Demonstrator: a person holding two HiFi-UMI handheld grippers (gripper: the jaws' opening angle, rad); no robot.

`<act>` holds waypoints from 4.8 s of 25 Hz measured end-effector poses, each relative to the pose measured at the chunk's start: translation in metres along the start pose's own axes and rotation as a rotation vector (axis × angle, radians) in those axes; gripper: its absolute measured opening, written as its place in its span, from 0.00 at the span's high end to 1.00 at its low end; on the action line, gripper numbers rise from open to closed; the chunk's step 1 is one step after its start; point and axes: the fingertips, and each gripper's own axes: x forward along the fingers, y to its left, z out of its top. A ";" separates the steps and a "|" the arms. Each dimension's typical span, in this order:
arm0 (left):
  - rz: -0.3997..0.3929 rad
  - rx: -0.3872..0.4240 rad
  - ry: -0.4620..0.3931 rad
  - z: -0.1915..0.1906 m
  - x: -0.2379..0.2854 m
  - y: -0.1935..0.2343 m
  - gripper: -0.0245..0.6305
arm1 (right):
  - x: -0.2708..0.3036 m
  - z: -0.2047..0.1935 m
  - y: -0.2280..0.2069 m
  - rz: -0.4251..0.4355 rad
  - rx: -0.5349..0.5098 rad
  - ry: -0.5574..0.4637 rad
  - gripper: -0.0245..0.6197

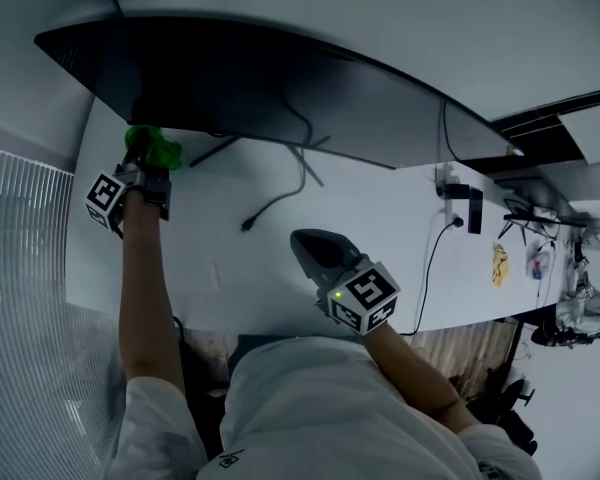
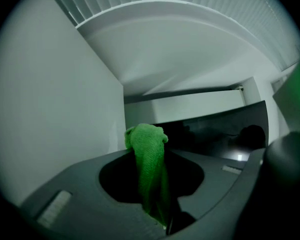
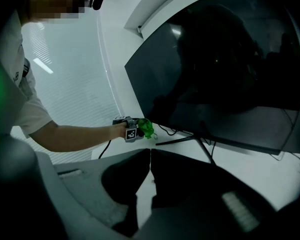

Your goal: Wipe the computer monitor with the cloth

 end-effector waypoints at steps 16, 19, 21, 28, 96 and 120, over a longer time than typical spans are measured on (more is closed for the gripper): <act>-0.071 0.060 -0.153 0.108 0.004 -0.033 0.81 | 0.028 0.014 0.025 0.079 -0.040 0.030 0.96; -0.084 0.091 -0.125 0.104 0.011 -0.042 0.81 | 0.026 0.010 0.022 0.068 -0.038 0.029 0.96; -0.086 0.097 -0.118 0.101 0.015 -0.046 0.81 | 0.025 0.009 0.021 0.063 -0.036 0.027 0.96; -0.102 0.065 -0.135 0.097 0.022 -0.065 0.81 | 0.018 0.014 0.017 0.046 -0.023 0.017 0.96; -0.294 1.362 -0.147 -0.078 -0.031 -0.435 0.81 | -0.132 0.018 -0.024 -0.142 0.085 -0.270 0.96; -0.391 1.489 0.075 -0.291 -0.017 -0.466 0.80 | -0.248 -0.021 -0.082 -0.240 0.152 -0.345 0.96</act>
